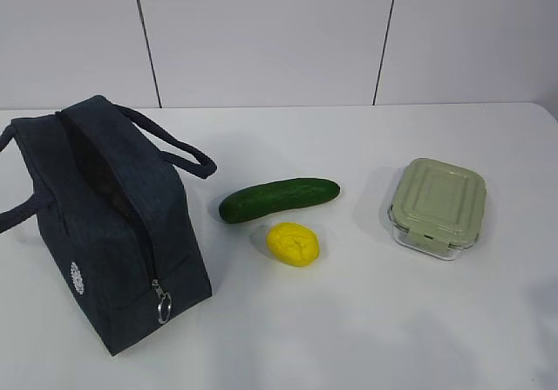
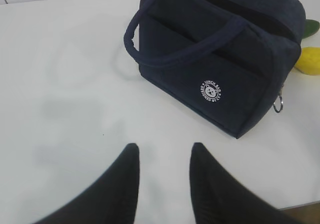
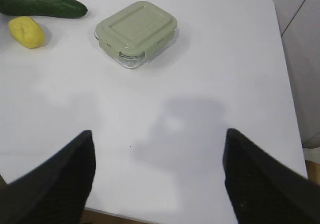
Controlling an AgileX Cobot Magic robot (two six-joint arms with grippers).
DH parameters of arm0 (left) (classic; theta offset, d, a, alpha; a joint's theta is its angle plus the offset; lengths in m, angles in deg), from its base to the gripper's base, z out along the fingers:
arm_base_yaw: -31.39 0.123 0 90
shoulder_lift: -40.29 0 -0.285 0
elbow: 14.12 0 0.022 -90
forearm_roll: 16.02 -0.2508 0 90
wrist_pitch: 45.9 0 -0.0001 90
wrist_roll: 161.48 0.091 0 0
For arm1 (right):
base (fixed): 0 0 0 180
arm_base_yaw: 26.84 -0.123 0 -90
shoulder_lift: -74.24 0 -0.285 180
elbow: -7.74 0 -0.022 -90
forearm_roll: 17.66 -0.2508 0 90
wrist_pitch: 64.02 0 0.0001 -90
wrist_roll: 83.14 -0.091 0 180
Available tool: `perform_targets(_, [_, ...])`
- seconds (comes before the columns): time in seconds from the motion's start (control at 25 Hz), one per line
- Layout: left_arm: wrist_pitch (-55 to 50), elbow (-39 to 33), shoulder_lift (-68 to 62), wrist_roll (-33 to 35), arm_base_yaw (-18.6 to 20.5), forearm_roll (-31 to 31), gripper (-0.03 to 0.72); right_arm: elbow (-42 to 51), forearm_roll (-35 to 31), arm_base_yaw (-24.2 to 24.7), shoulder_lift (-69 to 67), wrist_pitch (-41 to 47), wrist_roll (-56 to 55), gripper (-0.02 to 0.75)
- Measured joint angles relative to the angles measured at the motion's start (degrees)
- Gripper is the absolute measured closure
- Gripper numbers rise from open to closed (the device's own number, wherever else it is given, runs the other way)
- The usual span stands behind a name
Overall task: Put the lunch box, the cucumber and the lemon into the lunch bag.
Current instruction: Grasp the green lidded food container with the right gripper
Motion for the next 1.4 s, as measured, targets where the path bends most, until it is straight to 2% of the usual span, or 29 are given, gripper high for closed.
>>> perform_targets(1.4, [0.0, 0.0, 0.0, 0.0, 0.0, 0.0, 0.445, 0.0, 0.0, 0.0, 0.0, 0.1, 0.0, 0.159])
